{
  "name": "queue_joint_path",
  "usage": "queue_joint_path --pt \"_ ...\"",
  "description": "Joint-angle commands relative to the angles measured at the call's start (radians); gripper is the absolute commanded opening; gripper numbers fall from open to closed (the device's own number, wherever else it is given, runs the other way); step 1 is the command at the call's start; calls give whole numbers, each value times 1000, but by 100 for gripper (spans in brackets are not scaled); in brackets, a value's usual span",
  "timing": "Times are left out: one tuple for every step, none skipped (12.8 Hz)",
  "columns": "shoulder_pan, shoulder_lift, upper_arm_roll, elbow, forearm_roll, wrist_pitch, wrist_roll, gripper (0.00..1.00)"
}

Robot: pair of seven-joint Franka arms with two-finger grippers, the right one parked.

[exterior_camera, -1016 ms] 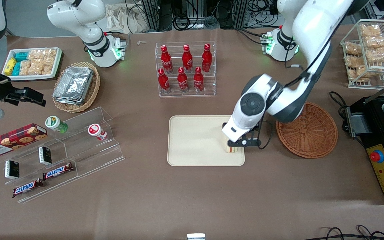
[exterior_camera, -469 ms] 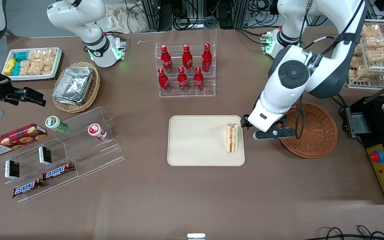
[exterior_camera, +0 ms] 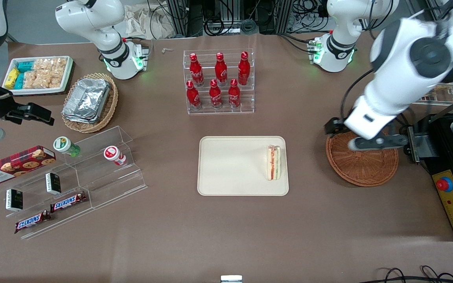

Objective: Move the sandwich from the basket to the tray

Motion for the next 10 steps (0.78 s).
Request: queue_joint_path --pt "-24 -69 82 -34 -20 -41 78 100" --pt "-24 -94 103 -51 -20 -52 121 100" --pt "-24 -120 126 -72 -23 -61 155 100" --pt "-24 -147 145 -89 -23 -65 188 100" --pt "-24 -160 163 -91 -25 -81 213 100" --pt "-24 -158 166 -79 -25 -93 212 100" --pt "-22 -155 166 -60 -25 -108 213 100" --pt "-22 -155 166 -52 -25 -119 215 100" --pt "-22 -157 166 -48 -23 -127 215 100" --pt "-22 -158 166 -45 -23 -136 212 100"
